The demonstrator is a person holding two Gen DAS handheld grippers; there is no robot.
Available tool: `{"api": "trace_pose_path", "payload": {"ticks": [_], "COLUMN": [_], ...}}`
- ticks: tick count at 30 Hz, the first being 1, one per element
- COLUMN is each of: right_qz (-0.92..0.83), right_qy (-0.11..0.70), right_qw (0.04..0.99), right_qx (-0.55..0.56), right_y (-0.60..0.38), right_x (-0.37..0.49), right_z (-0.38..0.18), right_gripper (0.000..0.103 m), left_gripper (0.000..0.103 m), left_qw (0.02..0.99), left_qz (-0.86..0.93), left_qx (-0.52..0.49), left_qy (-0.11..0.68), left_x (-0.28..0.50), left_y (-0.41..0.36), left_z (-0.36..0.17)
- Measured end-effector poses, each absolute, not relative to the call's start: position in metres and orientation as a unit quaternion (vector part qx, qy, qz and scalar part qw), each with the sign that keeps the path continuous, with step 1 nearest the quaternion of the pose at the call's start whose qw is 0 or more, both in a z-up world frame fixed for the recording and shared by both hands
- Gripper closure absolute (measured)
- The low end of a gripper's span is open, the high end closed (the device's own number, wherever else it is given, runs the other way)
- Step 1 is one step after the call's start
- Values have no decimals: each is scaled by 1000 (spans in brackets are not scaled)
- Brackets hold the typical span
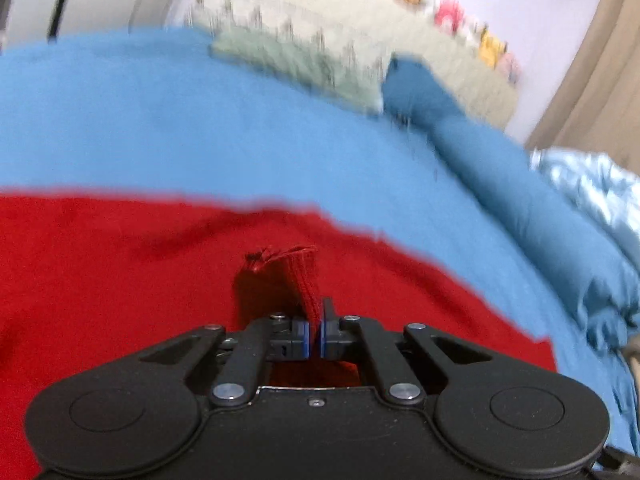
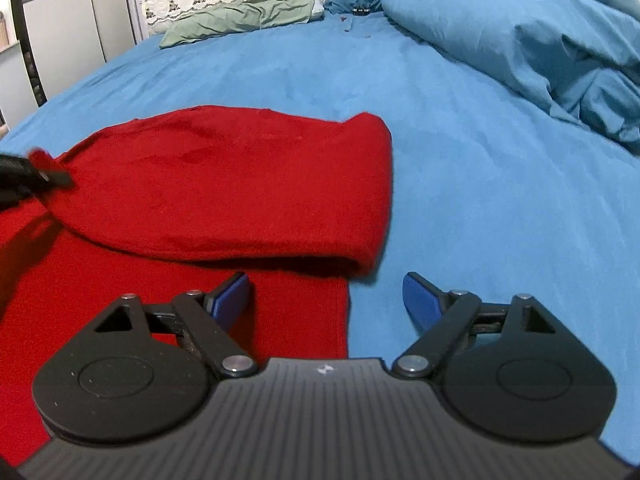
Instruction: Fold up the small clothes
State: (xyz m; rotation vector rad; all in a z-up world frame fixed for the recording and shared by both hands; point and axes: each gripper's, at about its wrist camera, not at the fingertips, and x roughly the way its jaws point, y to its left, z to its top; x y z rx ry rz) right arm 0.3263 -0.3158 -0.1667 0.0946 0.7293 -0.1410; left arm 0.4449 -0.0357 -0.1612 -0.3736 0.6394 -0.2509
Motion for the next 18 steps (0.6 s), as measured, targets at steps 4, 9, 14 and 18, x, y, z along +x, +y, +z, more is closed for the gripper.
{"api": "trace_pose_path", "payload": {"ticks": [4, 9, 14, 18], "right_qz": [-82, -91, -124, -119], "right_qy": [349, 344, 358, 369], "right_qw": [933, 934, 924, 921], "right_qx": [20, -19, -49, -30], "right_y": [-306, -293, -298, -323], "right_x": [340, 356, 363, 352], "right_z": [-170, -173, -170, -171], "right_gripper": [4, 4, 5, 4], "left_gripper": [99, 99, 98, 90], "left_qw": [957, 952, 945, 937], "left_qz": [-57, -32, -34, -29], "left_qx": [-160, -160, -168, -156], "left_qy": [237, 260, 280, 312], "left_x": [424, 421, 412, 404], "left_y": [-3, 30, 41, 50], "left_z": [-135, -151, -168, -175]}}
